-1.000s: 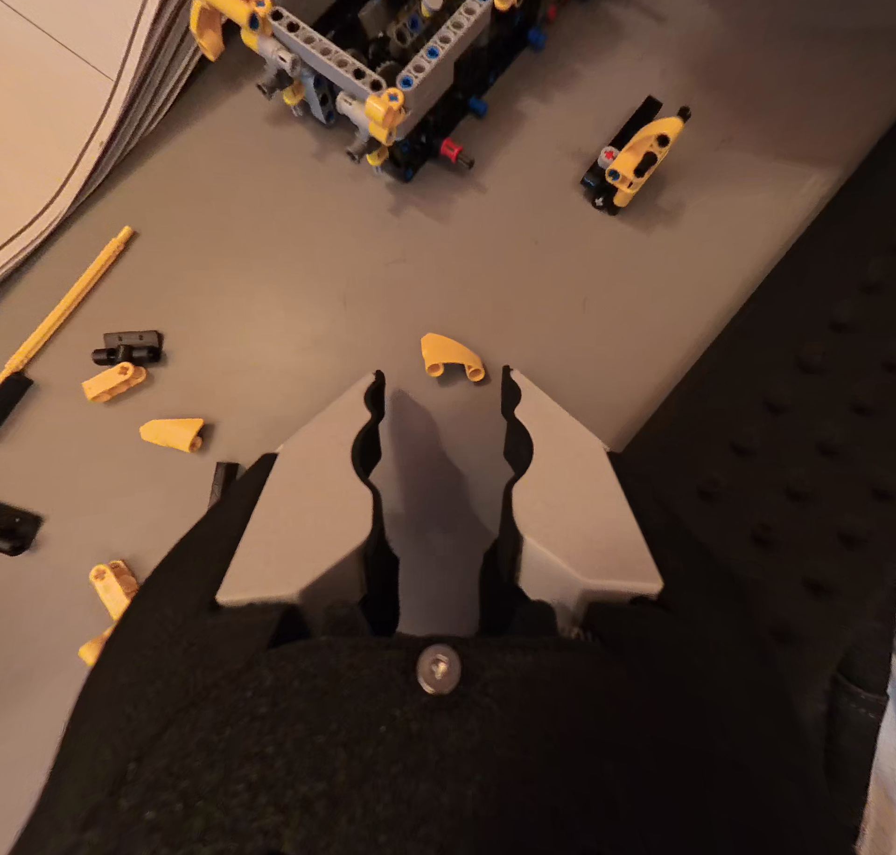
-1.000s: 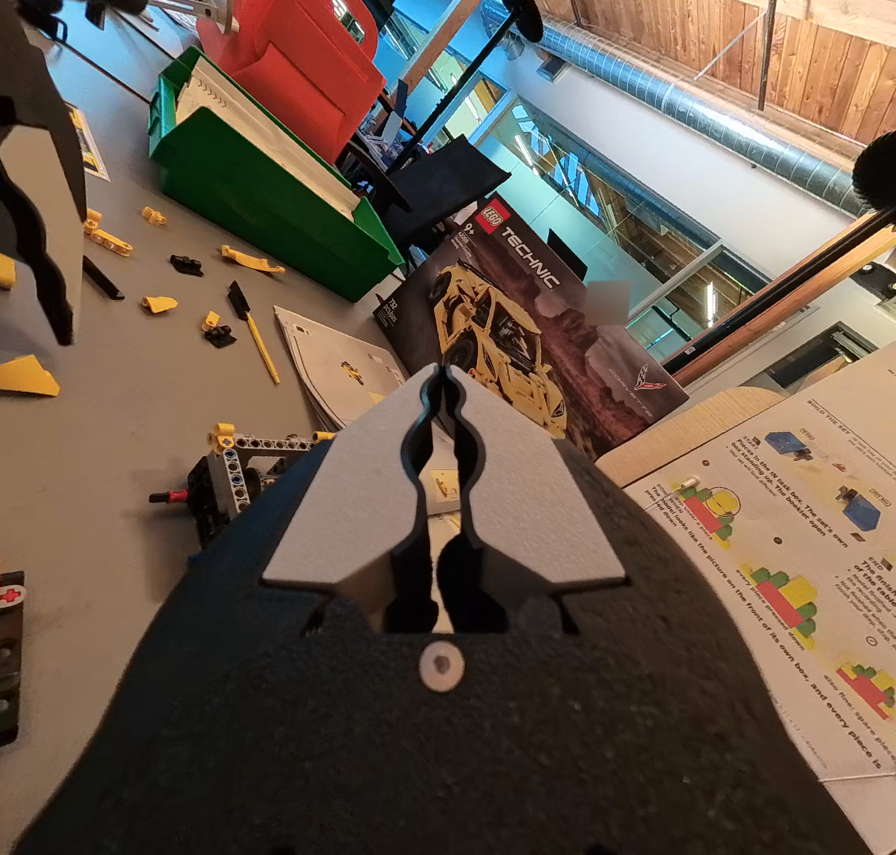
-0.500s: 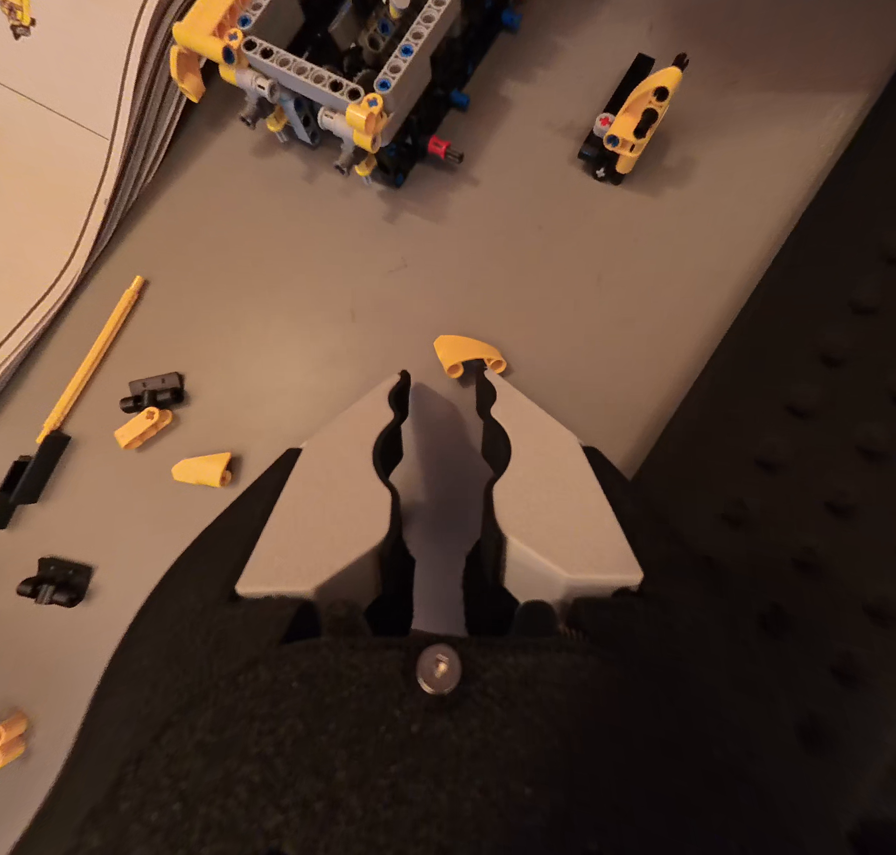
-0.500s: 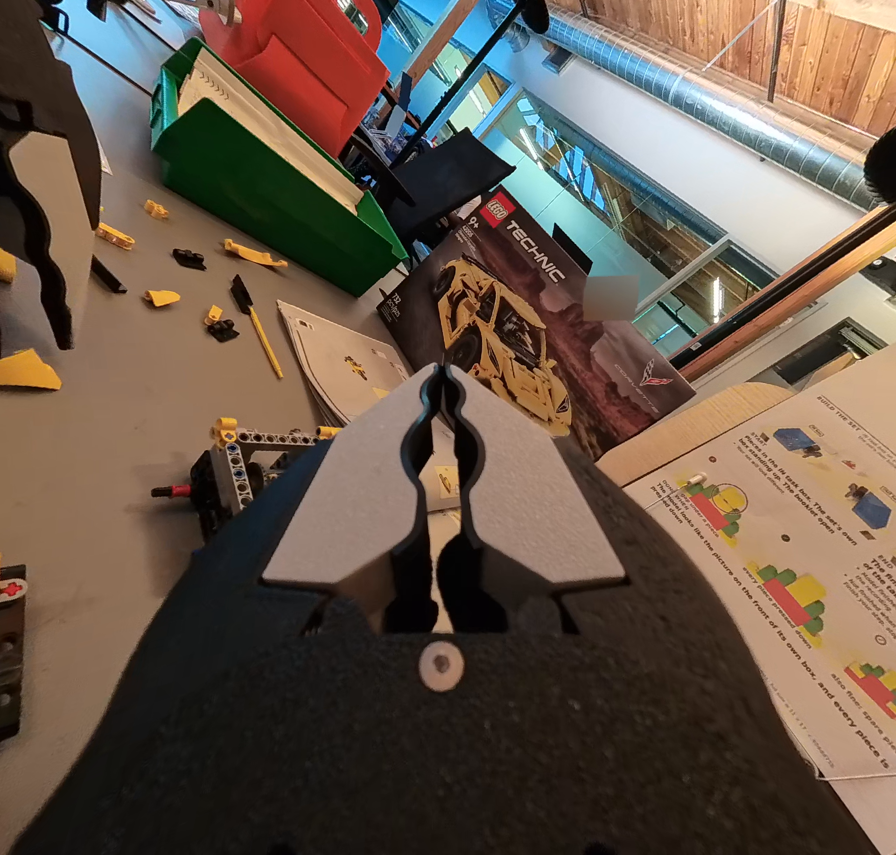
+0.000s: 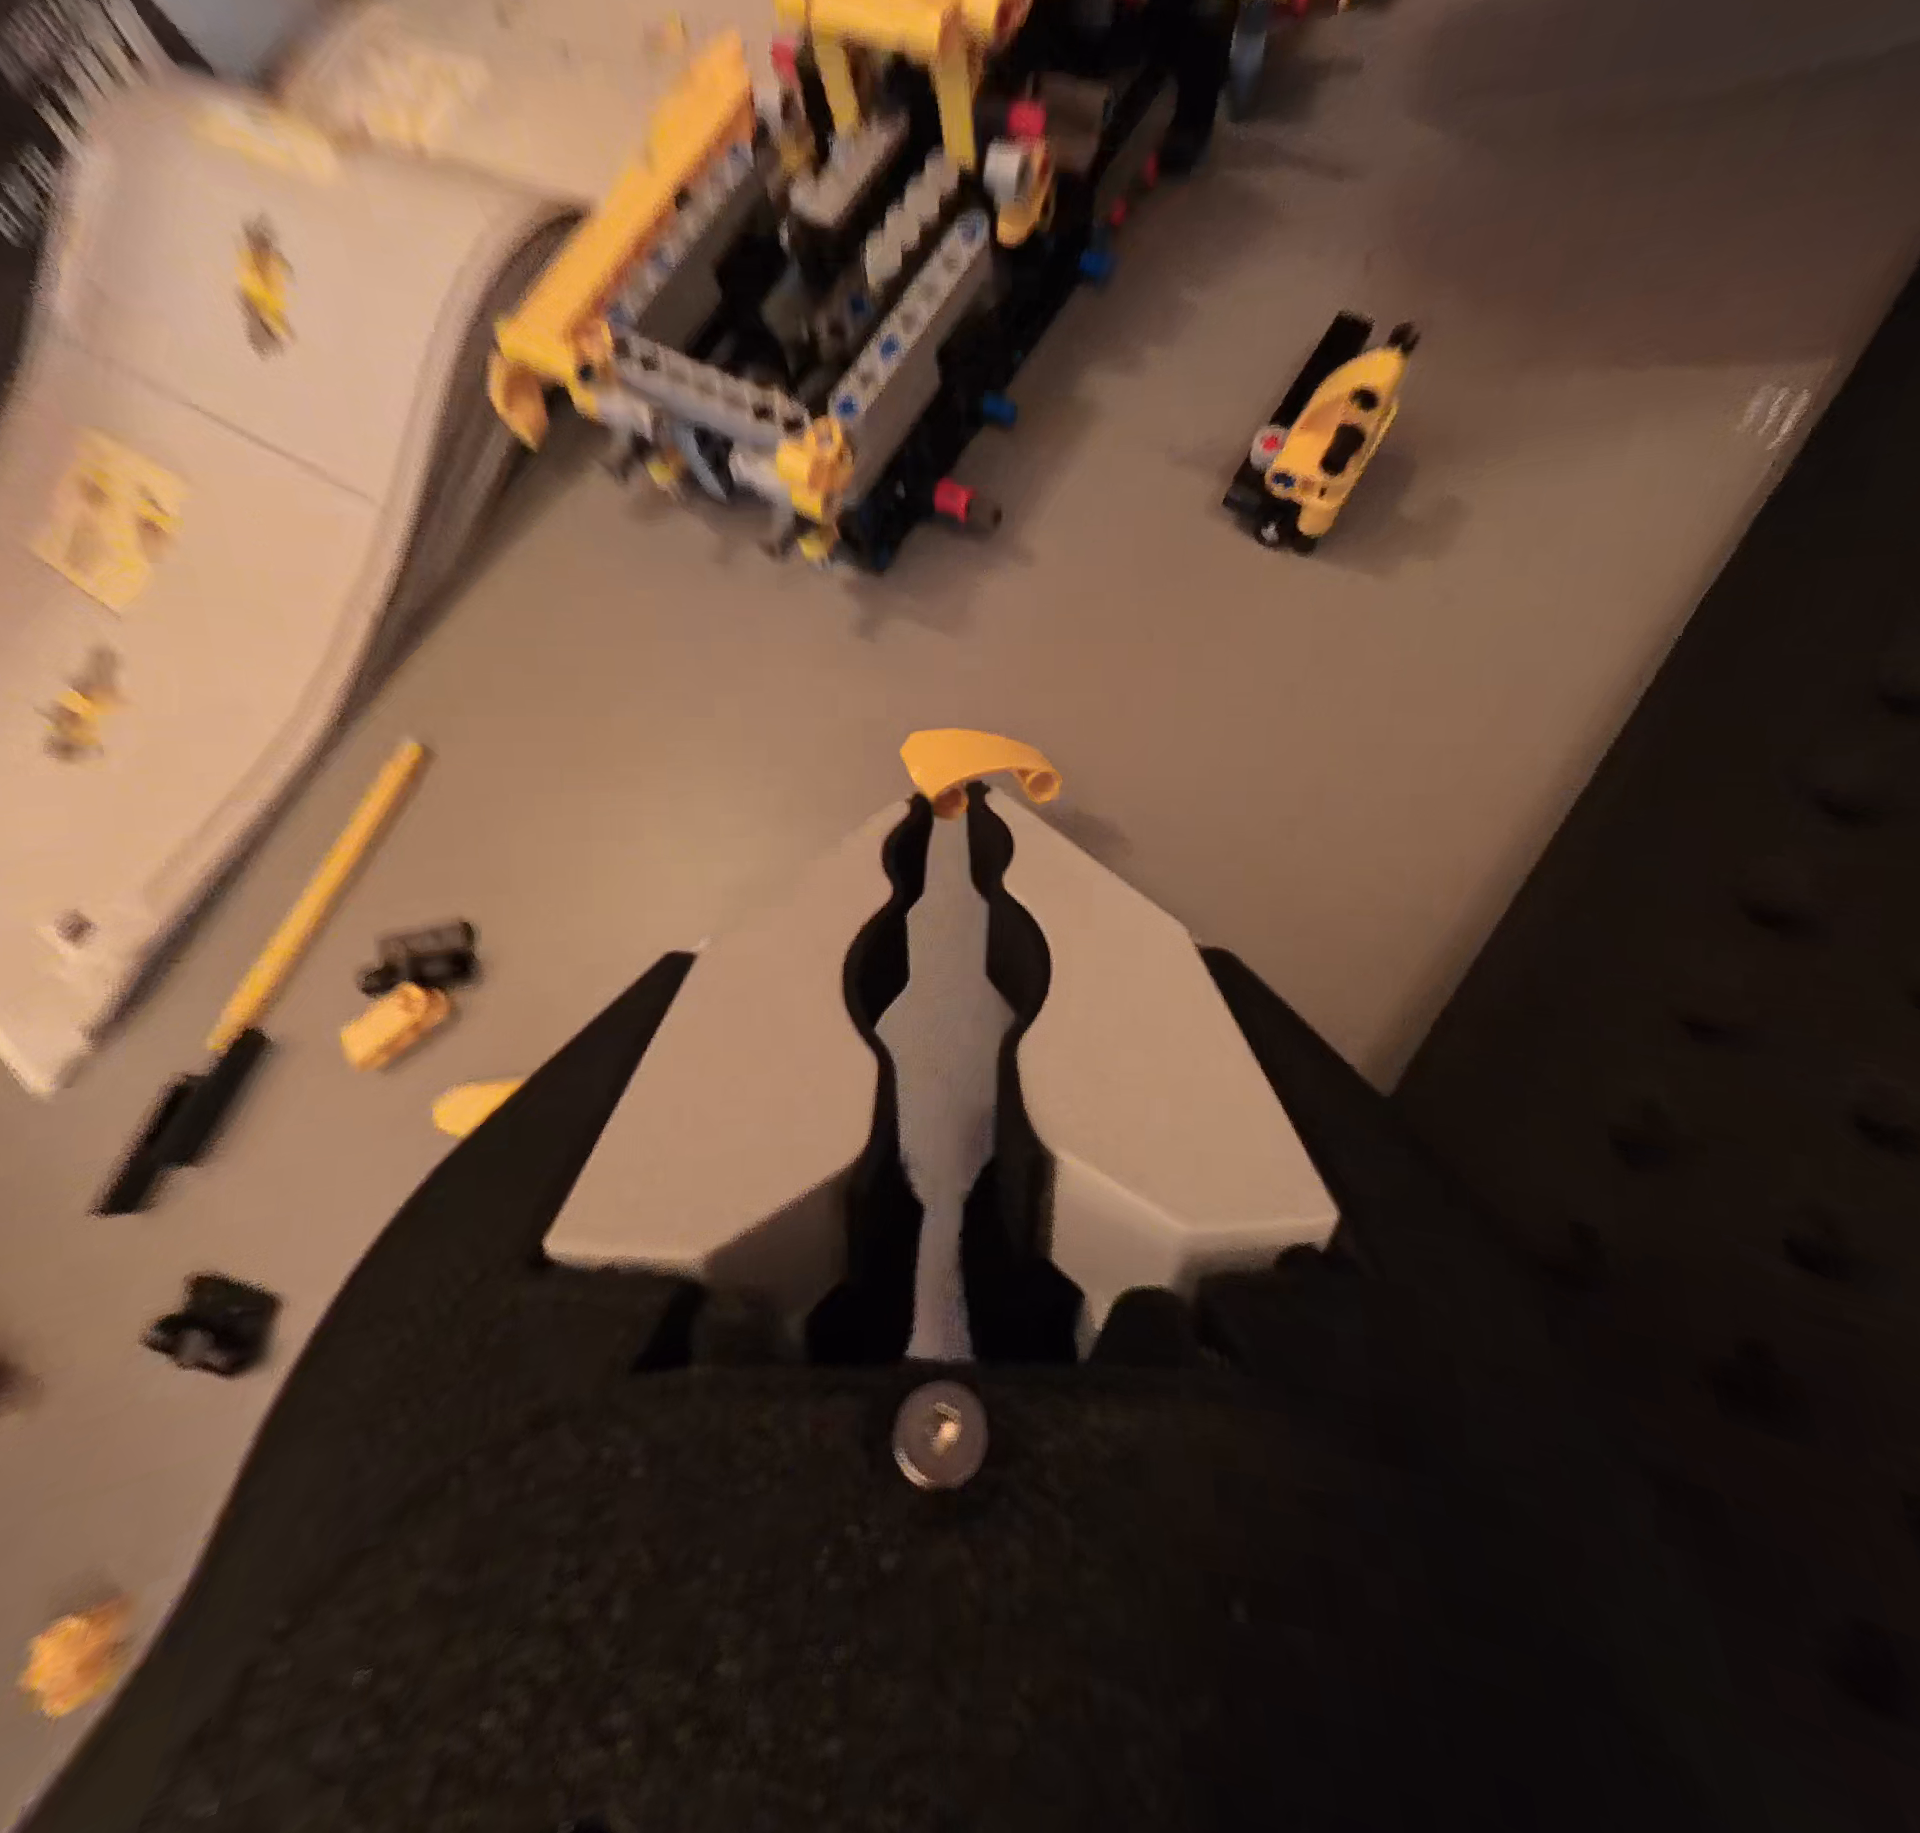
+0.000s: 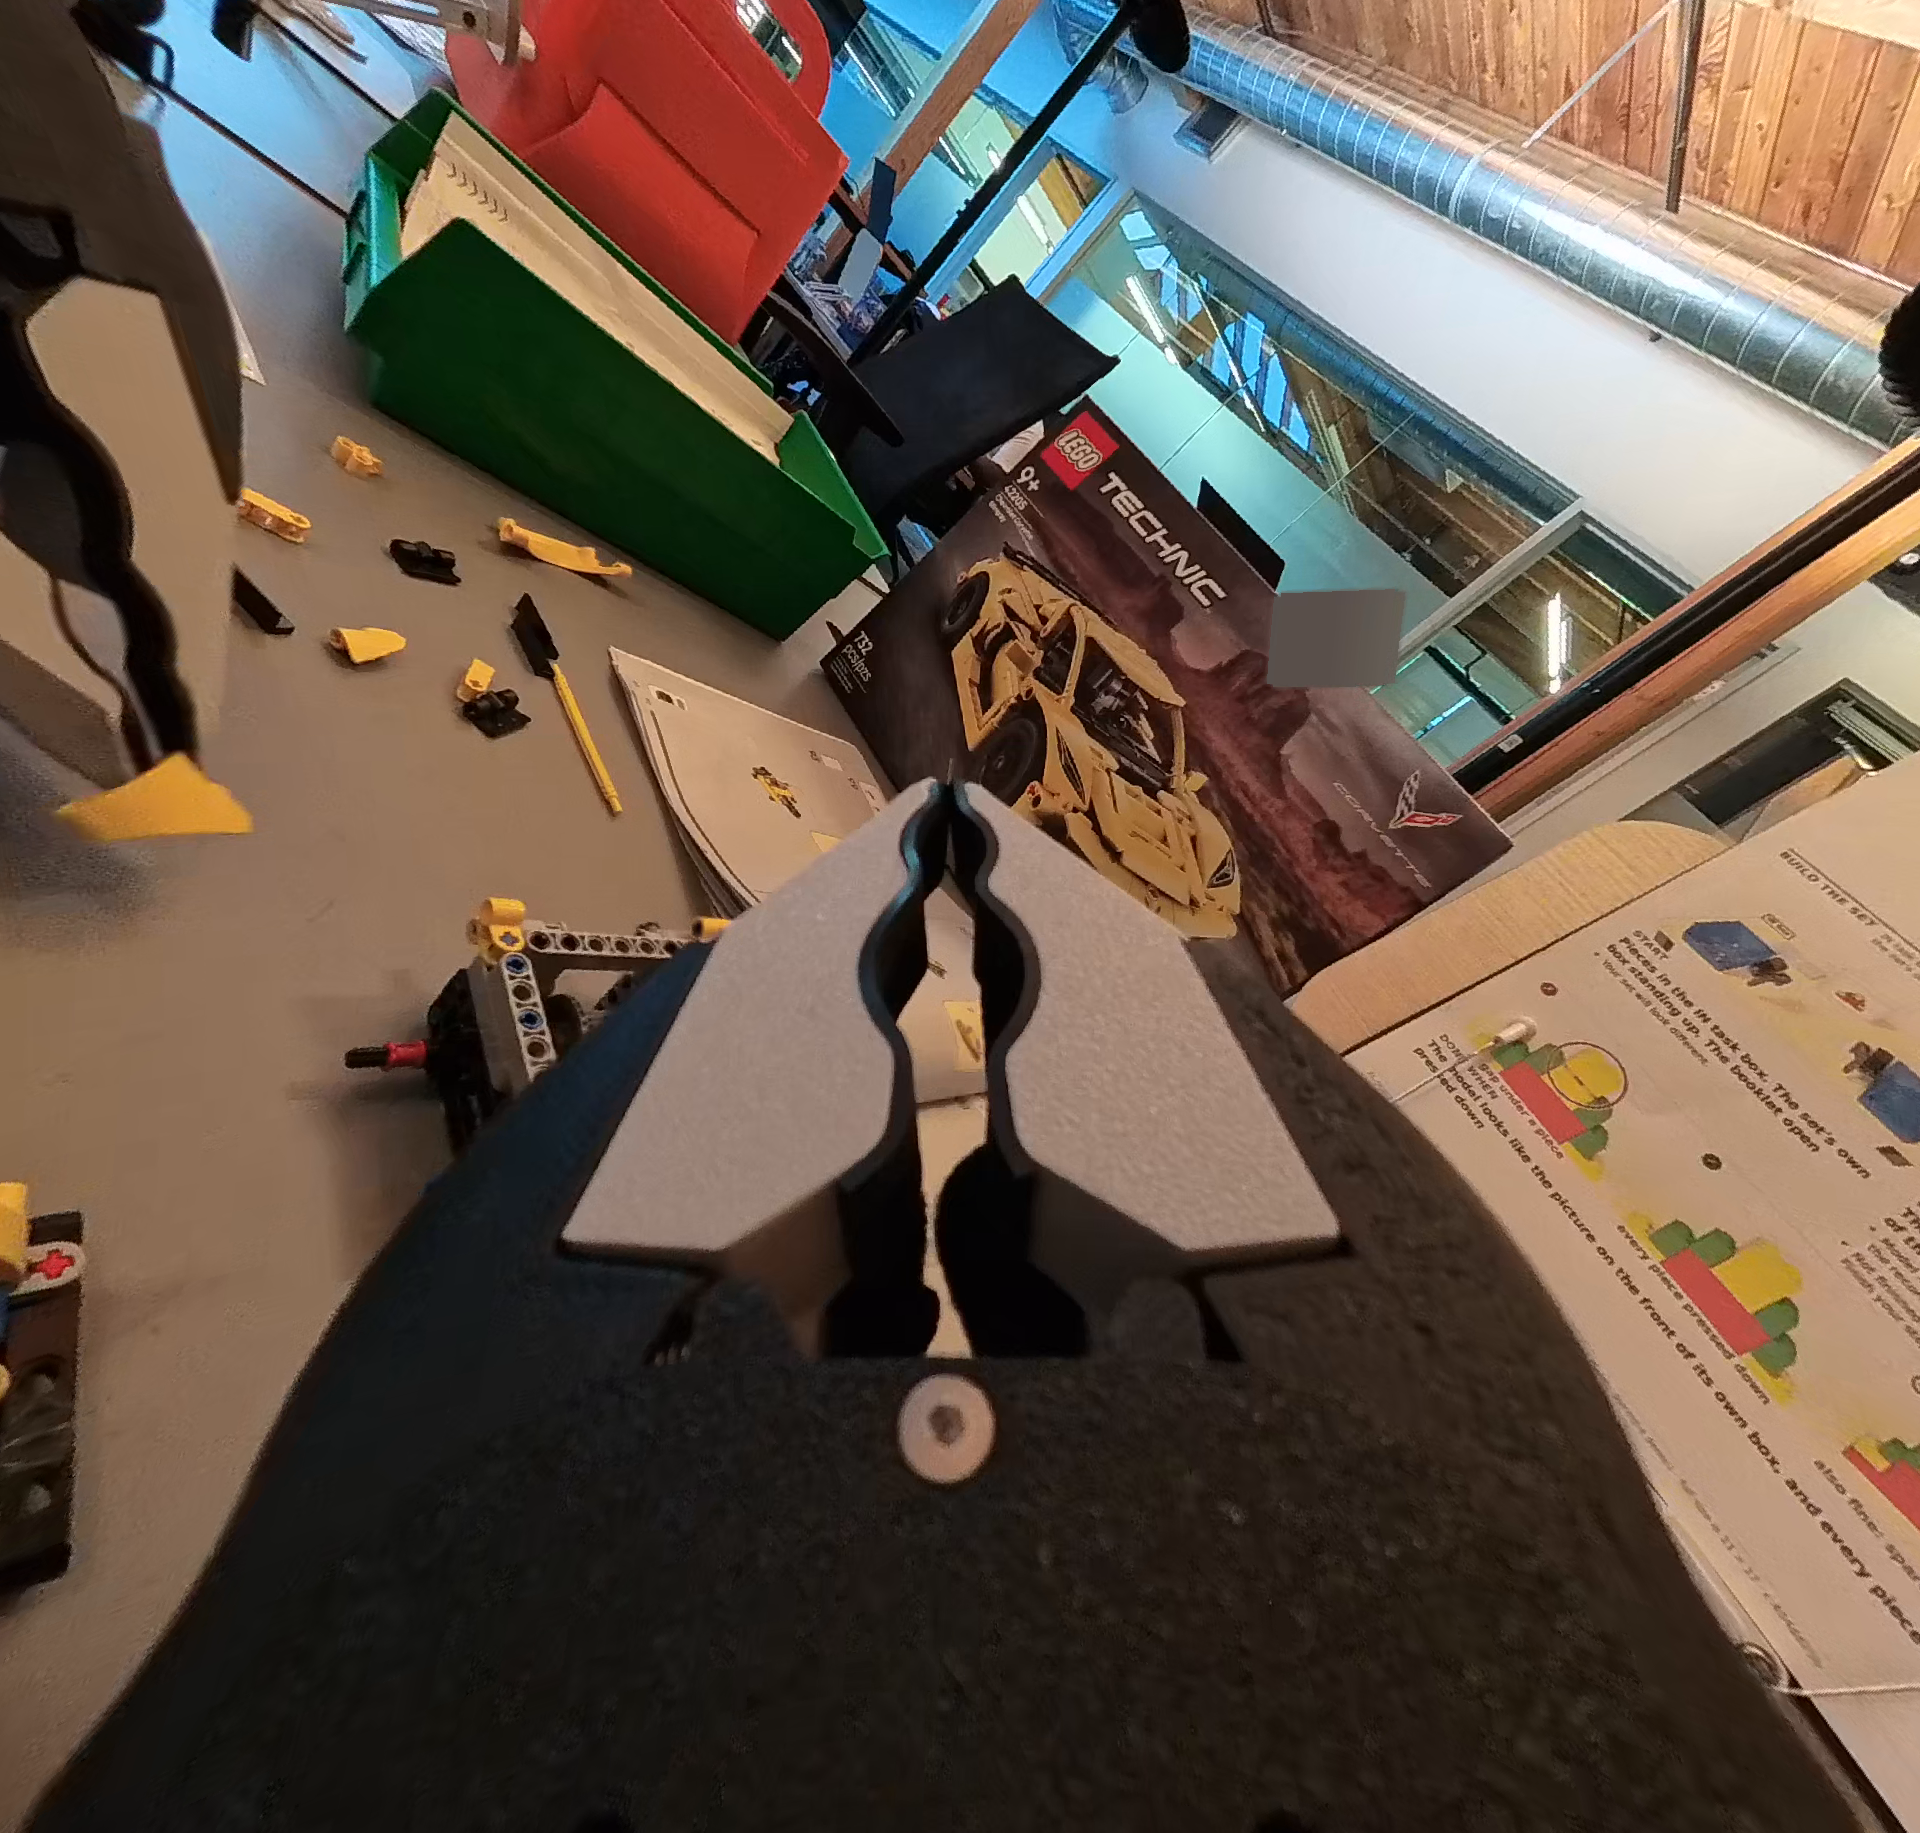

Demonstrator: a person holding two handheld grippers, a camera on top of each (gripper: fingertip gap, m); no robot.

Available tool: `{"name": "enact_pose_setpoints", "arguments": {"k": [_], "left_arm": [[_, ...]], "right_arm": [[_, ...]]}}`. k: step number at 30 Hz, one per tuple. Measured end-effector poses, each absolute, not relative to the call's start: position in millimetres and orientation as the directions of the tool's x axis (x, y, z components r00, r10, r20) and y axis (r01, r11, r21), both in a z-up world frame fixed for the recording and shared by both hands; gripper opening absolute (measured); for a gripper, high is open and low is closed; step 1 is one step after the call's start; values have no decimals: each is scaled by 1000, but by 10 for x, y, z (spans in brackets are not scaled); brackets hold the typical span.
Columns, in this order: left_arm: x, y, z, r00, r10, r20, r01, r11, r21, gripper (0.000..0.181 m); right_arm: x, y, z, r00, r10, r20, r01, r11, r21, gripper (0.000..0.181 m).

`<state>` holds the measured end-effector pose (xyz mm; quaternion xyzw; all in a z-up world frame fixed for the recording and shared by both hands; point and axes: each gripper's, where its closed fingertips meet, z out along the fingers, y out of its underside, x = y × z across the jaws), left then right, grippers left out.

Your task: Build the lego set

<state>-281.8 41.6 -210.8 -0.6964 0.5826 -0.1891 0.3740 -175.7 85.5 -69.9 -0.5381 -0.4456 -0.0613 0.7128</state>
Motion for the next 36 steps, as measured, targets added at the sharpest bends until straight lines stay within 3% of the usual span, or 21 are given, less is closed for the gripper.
{"name": "enact_pose_setpoints", "arguments": {"k": [4, 7, 10, 13, 16, 28, 36], "left_arm": [[-2647, 514, -1777, 241, -890, -387, -595, 180, -783, 7], [-2530, 682, -1596, 318, -870, -377, -503, 182, -845, 6], [-2397, 795, -1476, 374, -900, -226, -356, 86, -931, 6], [-2407, 857, -1423, 380, -903, -200, -333, 68, -941, 6], [-2482, 862, -1472, 368, -915, -165, -326, 39, -945, 6], [-2445, 727, -1405, 343, -875, -342, -359, 214, -909, 6], [-2437, 700, -1415, 330, -894, -304, -340, 189, -921, 6]], "right_arm": [[-1894, 772, -715, 557, 422, 715, 554, 453, -699, 0], [-1991, 709, -767, 513, 406, 756, 566, 502, -654, 0], [-2080, 679, -924, 391, 321, 862, 657, 559, -506, 0], [-2116, 646, -1101, 246, 201, 948, 727, 608, -318, 0], [-2207, 589, -1126, 207, 153, 966, 727, 637, -256, 0], [-2293, 552, -1154, 259, 242, 935, 685, 636, -355, 0], [-2322, 516, -1111, 302, 309, 902, 634, 642, -432, 0]]}}
